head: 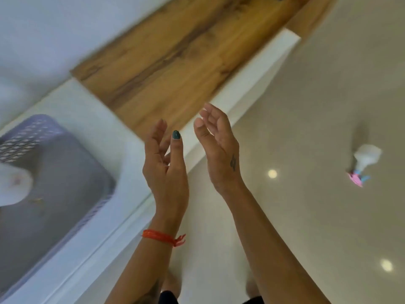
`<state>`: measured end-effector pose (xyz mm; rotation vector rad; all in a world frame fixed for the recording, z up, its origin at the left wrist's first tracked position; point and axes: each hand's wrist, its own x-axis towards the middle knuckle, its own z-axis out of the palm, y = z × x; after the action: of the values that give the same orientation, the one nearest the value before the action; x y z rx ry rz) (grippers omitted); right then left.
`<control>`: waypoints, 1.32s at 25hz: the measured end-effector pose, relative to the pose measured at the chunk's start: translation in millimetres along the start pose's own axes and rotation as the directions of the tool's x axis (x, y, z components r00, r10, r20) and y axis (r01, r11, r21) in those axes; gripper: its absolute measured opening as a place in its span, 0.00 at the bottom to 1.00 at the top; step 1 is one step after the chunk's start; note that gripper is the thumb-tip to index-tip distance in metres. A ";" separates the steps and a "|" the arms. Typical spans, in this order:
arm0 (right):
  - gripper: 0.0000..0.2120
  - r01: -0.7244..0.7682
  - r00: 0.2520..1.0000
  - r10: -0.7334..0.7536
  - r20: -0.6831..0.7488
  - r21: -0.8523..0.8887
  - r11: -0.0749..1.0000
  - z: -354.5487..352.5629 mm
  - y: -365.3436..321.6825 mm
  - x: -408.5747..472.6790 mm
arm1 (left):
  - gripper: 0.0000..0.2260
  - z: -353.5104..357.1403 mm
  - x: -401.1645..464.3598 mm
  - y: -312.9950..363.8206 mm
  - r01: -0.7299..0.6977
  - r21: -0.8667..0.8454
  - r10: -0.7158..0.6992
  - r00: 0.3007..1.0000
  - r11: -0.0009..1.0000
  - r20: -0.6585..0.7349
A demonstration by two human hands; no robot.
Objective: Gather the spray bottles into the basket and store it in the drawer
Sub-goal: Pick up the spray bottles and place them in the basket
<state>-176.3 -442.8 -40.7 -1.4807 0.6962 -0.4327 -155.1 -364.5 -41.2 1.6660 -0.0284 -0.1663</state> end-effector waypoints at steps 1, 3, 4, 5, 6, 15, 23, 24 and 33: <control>0.26 -0.015 0.998 0.017 -0.055 0.020 1.000 -38.2 6.0 -1.9 | 0.17 31.6 -17.5 -2.0 0.005 0.010 -0.006 0.999 1.000 0.053; 0.24 -0.041 0.986 0.050 -0.157 0.063 0.997 -115.7 17.2 -8.8 | 0.16 94.7 -56.6 -6.1 0.020 0.021 -0.023 0.988 1.000 0.152; 0.24 -0.050 0.976 0.065 -0.210 0.077 0.996 -155.0 21.7 -13.7 | 0.16 126.1 -78.2 -7.1 0.016 0.040 -0.024 0.978 0.999 0.208; 0.24 -0.058 0.960 0.081 -0.270 0.091 0.994 -200.1 26.5 -19.6 | 0.16 162.3 -103.9 -7.2 0.012 0.064 -0.029 0.961 0.998 0.276; 0.24 -0.069 0.939 0.101 -0.328 0.108 0.992 -240.5 30.7 -26.1 | 0.16 194.0 -128.0 -6.6 0.010 0.078 -0.036 0.939 0.997 0.341; 0.19 -0.025 0.654 0.270 -0.707 0.336 0.942 -510.4 56.5 -60.2 | 0.14 428.1 -282.3 -5.6 0.008 0.105 -0.081 0.688 0.994 0.721; 0.16 -0.002 0.448 0.440 -0.778 0.491 0.871 -624.5 122.9 0.6 | 0.16 585.4 -290.3 -68.0 -0.070 0.250 -0.178 0.521 0.966 0.835; 0.12 0.000 0.420 0.488 -0.765 0.538 0.843 -635.2 133.2 12.2 | 0.16 601.7 -284.3 -77.8 -0.087 0.271 -0.193 0.501 0.959 0.844; 0.13 0.357 0.292 0.933 -0.210 0.929 0.097 -696.4 254.6 108.1 | 0.19 708.8 -231.4 -197.4 -0.676 0.272 -0.281 0.099 0.685 0.955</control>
<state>-593.8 -1019.2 -275.4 0.5727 1.3092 -1.0277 -489.0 -1017.1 -281.2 1.9142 -1.6701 -1.2059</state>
